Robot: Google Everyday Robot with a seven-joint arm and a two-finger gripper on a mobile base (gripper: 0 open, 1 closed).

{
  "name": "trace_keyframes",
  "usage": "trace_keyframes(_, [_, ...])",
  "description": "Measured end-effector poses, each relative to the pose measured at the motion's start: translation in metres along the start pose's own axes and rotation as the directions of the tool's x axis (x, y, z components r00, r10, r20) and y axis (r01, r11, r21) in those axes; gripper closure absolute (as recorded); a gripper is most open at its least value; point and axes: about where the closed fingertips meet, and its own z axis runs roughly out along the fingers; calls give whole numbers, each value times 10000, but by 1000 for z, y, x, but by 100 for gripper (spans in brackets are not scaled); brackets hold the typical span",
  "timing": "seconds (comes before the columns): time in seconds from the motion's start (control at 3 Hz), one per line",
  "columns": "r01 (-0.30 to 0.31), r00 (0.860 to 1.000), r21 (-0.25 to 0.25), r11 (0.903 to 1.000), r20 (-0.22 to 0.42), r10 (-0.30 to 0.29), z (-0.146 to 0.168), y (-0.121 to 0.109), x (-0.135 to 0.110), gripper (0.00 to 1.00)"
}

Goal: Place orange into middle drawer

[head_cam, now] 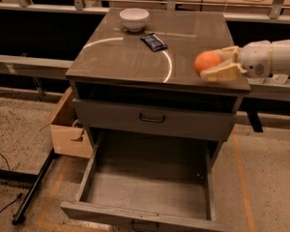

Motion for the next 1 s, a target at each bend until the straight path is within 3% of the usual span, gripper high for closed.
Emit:
trace_keyframes(0.33, [301, 9995, -582, 9979, -76, -306, 4, 14, 4, 100])
trace_keyframes(0.67, [249, 9997, -539, 9982, -63, -253, 5, 13, 4, 100])
trace_keyframes(1.0, [565, 9981, -824, 9950, -199, -583, 3, 32, -6, 100])
